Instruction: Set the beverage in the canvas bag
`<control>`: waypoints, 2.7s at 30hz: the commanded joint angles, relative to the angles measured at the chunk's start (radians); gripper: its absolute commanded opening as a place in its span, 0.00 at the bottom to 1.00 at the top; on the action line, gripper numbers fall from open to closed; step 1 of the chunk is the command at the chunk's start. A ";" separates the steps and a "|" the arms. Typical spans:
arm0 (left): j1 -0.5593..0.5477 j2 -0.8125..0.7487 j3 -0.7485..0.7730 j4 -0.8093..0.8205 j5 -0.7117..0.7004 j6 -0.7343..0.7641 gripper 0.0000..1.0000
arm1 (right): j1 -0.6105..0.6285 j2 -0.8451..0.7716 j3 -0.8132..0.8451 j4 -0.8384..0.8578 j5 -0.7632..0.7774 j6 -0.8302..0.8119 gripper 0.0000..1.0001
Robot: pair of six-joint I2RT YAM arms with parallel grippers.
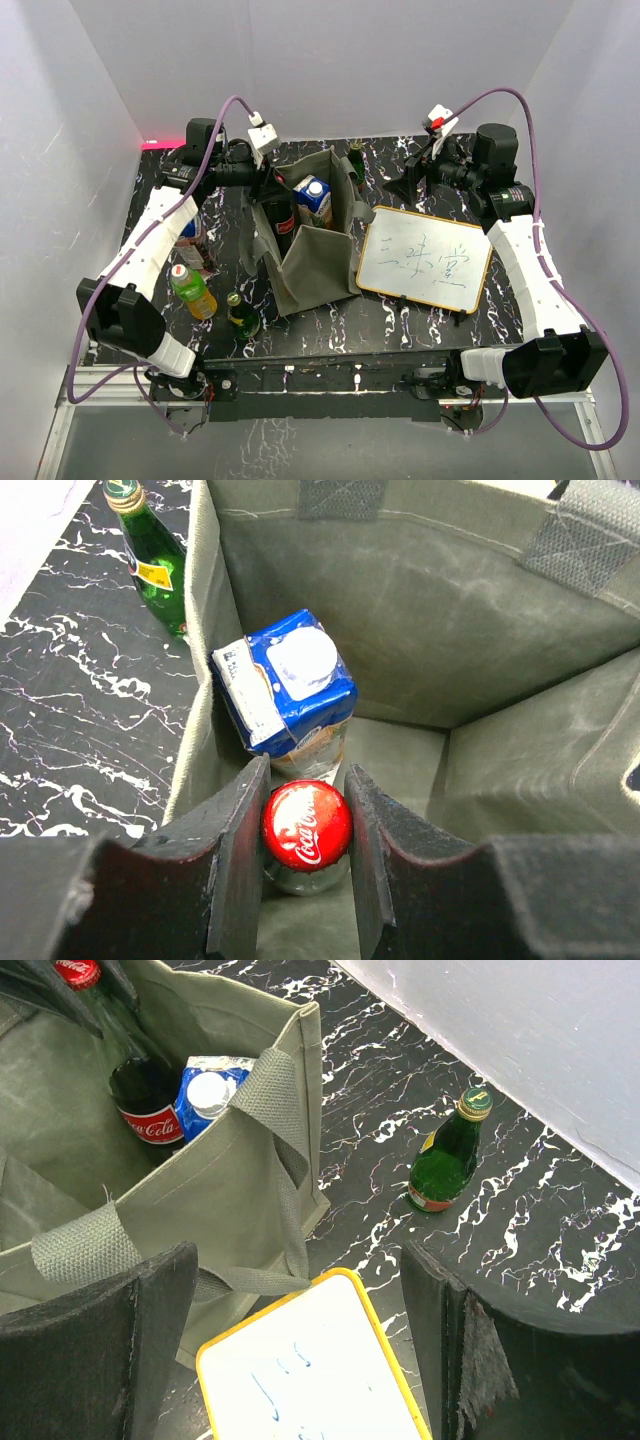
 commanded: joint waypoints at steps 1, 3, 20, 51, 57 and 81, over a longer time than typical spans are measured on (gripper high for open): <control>0.000 -0.118 -0.004 0.118 0.061 0.056 0.00 | -0.004 -0.019 -0.005 0.033 -0.007 -0.011 0.85; -0.001 -0.120 -0.032 0.128 0.061 0.072 0.00 | -0.004 -0.020 -0.008 0.034 -0.009 -0.011 0.85; -0.001 -0.113 -0.115 0.116 0.042 0.156 0.08 | -0.004 -0.031 -0.032 0.035 -0.010 -0.016 0.85; -0.002 -0.150 0.072 0.019 0.034 -0.025 0.73 | -0.004 -0.032 -0.034 0.037 -0.017 -0.007 0.85; 0.002 -0.202 0.182 -0.128 -0.018 -0.022 0.79 | -0.004 -0.038 -0.015 0.012 -0.037 -0.013 0.85; 0.368 -0.499 -0.154 -0.206 -0.757 -0.253 0.97 | 0.006 -0.031 0.050 -0.132 0.031 -0.025 0.85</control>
